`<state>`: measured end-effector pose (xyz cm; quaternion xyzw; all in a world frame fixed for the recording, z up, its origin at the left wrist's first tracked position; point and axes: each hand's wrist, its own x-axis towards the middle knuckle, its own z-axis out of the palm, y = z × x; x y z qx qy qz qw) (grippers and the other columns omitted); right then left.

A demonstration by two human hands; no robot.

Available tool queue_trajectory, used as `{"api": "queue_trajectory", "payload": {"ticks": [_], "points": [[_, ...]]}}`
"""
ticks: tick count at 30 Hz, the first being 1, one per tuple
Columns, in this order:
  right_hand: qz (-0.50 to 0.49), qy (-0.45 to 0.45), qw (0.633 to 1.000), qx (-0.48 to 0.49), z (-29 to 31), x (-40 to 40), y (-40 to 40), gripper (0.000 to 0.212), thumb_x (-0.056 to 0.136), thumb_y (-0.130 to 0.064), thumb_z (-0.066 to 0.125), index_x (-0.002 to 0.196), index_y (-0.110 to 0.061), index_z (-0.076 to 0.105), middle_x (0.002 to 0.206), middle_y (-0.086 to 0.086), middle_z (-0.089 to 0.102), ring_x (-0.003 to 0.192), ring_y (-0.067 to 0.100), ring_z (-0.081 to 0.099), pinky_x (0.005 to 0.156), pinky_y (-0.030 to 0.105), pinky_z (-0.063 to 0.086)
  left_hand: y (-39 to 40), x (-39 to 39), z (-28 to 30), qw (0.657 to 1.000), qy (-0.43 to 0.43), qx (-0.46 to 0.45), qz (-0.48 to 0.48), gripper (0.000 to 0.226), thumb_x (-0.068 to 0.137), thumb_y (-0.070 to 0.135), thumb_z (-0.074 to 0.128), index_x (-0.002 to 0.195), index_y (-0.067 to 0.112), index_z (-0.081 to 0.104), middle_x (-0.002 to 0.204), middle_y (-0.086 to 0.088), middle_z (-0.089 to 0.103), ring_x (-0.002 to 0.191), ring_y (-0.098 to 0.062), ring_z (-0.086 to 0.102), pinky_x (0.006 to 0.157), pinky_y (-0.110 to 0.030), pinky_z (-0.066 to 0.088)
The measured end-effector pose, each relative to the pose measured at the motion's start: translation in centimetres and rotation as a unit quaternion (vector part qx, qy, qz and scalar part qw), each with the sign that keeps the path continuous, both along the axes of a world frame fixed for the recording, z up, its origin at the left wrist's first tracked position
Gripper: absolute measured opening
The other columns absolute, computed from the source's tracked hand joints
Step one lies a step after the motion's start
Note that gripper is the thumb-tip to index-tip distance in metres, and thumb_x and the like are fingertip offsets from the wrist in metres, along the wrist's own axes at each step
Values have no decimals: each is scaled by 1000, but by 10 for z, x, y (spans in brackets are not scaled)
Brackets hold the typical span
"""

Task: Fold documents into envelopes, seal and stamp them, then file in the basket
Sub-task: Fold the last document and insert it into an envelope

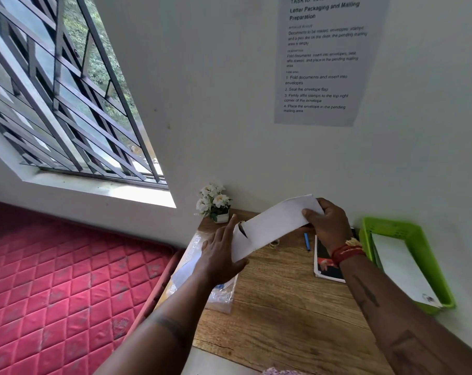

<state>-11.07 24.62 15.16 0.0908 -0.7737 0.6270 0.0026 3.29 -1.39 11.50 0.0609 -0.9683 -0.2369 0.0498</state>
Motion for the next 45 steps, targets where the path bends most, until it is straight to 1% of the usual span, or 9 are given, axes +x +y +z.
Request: {"api": "queue_trajectory", "payload": {"ticks": [4,9,12,15,20,29,35,40,45], "points": [[48,50,991,114,5,1,5,21,93,-17,67,110,-29,72,97,-9,73,92,18,69,85,42,59,-1,2,1,1000,6,-1,-7,123,75,59,75,153,58,-20,159,2,31,141,-33,38,116,-57,31],[15,72,992,98,15,11,-7,18,93,-15,66,101,-29,72,92,-9,73,88,14,68,71,24,52,2,6,-2,1000,-5,-17,-21,120,75,60,72,158,53,-14,158,2,30,144,-34,32,118,-55,27],[-3,78,992,100,23,12,-11,16,94,-14,66,105,-22,75,96,-4,73,89,17,68,75,25,55,1,7,-1,999,-3,-22,-29,120,76,61,70,157,52,-18,158,1,31,144,-33,32,119,-55,27],[1,95,991,97,33,9,-15,17,94,-12,66,106,-19,75,96,0,74,83,10,67,59,6,48,1,6,3,999,0,-21,-30,119,77,59,70,159,50,-17,158,1,31,144,-33,34,119,-56,30],[-15,84,995,59,45,-1,-13,17,94,-13,65,107,-19,75,96,1,73,87,24,72,69,39,64,2,7,8,999,5,-18,-31,120,79,56,71,158,49,-19,160,0,29,144,-32,36,120,-56,31],[-39,102,991,76,44,2,-23,18,94,-17,65,108,-22,75,99,-3,74,89,19,72,75,43,64,9,5,9,999,16,-10,-34,122,78,53,74,159,48,-18,157,4,30,143,-31,35,119,-55,31],[-46,151,983,92,50,8,-22,18,95,-17,64,105,-29,74,88,-17,69,74,6,71,69,27,62,14,0,9,999,24,9,-30,121,78,53,72,160,47,-17,160,3,29,146,-33,33,121,-57,29],[-51,156,980,115,42,20,-24,16,93,-17,67,104,-26,75,84,-21,66,84,5,65,70,0,41,19,-4,7,999,30,6,-33,121,79,51,73,161,44,-16,161,3,28,146,-31,33,121,-55,28],[25,130,974,182,49,22,-27,16,94,-18,65,106,-24,74,88,-11,69,81,12,65,65,0,39,19,-8,6,999,20,-2,-43,121,81,52,74,160,46,-18,160,1,29,144,-30,33,120,-53,29]]}}
